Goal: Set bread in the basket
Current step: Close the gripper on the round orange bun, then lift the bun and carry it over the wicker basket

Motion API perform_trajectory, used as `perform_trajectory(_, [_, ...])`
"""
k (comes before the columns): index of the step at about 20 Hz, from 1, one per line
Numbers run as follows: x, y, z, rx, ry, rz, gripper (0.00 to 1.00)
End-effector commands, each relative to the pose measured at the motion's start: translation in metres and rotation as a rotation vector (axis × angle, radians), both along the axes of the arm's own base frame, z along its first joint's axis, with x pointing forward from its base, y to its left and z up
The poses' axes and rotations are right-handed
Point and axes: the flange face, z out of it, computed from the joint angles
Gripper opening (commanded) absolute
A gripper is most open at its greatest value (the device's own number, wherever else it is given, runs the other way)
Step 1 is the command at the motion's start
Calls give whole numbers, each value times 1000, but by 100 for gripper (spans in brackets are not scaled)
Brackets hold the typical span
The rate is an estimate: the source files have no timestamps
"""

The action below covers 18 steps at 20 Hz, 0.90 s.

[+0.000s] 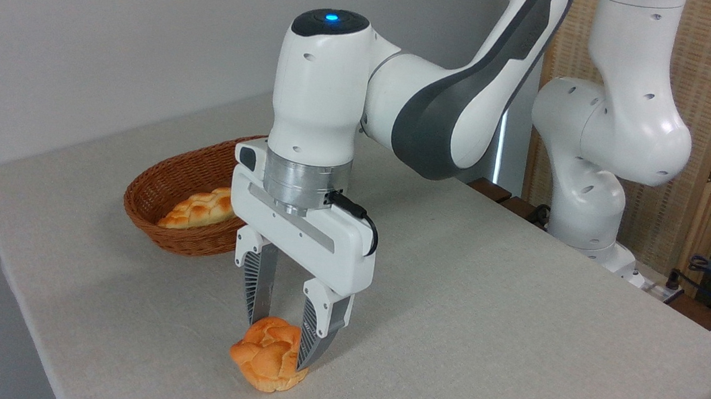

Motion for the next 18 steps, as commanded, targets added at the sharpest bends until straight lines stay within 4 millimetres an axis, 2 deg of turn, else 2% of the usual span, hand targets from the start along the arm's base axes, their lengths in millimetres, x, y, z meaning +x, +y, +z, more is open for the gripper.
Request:
perform_trajectory(1, [0,-1,-2,-2,-19,-22,60])
perform_trajectory(5, [0,0,-2,0,-19,-24,56])
perform_trajectory(14, [0,0,-2,1,-18,-32,54])
perform_trajectory(16, [0,0,-3,0,-16,-29,46])
perform_trajectory(18, [0,0,-3,-1,-15,-28,46])
